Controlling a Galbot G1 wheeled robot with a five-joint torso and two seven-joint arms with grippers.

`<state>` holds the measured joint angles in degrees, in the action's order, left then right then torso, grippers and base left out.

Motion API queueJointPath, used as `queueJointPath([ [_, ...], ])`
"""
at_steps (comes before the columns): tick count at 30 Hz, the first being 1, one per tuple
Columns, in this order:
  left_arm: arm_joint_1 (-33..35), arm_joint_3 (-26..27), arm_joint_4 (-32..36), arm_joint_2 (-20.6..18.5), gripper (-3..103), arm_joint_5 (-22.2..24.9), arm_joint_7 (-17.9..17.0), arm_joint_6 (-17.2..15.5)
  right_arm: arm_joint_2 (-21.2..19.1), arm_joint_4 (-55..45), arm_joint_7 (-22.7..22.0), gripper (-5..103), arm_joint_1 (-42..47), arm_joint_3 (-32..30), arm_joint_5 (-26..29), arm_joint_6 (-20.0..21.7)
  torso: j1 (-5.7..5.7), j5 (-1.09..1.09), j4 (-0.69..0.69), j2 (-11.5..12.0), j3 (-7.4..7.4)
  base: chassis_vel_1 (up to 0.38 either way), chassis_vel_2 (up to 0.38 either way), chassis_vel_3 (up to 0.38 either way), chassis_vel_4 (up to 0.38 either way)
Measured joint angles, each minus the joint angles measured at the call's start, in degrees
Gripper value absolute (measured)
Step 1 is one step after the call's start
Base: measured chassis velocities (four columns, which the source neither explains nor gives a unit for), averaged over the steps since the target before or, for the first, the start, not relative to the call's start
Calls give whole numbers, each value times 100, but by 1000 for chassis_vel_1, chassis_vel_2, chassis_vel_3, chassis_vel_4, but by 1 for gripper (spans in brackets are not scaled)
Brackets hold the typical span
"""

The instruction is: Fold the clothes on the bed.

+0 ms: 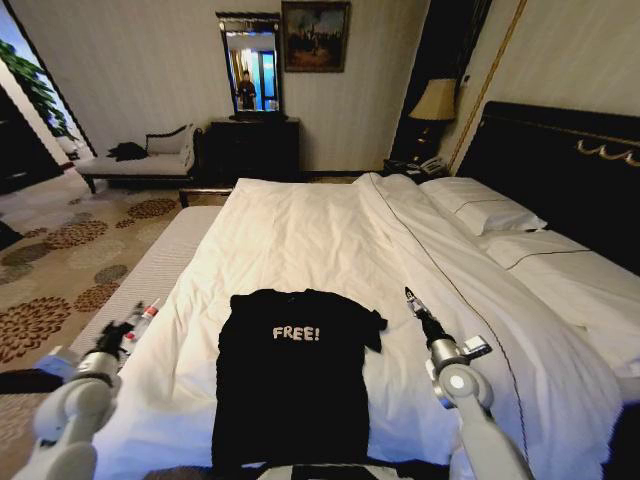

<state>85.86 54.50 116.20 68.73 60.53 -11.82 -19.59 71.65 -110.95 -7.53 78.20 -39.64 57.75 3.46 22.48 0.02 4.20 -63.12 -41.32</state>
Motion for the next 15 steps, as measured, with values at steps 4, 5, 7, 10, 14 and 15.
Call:
queueJointPath([
  [4,53,-486,311,302,100,131,-484,-661,-116,-49,-122,100,-5,-34,-16,-22,0,-1,1,0,0,0,0,0,0],
  [5,53,-486,311,302,100,131,-484,-661,-116,-49,-122,100,-5,-34,-16,-22,0,-1,1,0,0,0,0,0,0],
  [7,-47,-703,306,415,100,116,-703,-989,-122,17,-188,100,4,-13,-23,-3,0,-2,0,0,0,0,0,0,0],
  [10,-132,-826,213,411,100,75,-809,-1172,-89,63,-245,100,16,20,-23,33,0,0,1,0,0,0,0,0,0],
  [14,-291,-1206,-65,110,100,-444,-803,-1458,-8,181,-335,100,15,86,-24,90,0,0,0,0,0,0,0,0,0],
  [15,-318,-1301,-116,42,100,-651,-762,-1457,0,199,-351,100,7,92,-23,100,0,-1,0,0,0,0,0,0,0],
])
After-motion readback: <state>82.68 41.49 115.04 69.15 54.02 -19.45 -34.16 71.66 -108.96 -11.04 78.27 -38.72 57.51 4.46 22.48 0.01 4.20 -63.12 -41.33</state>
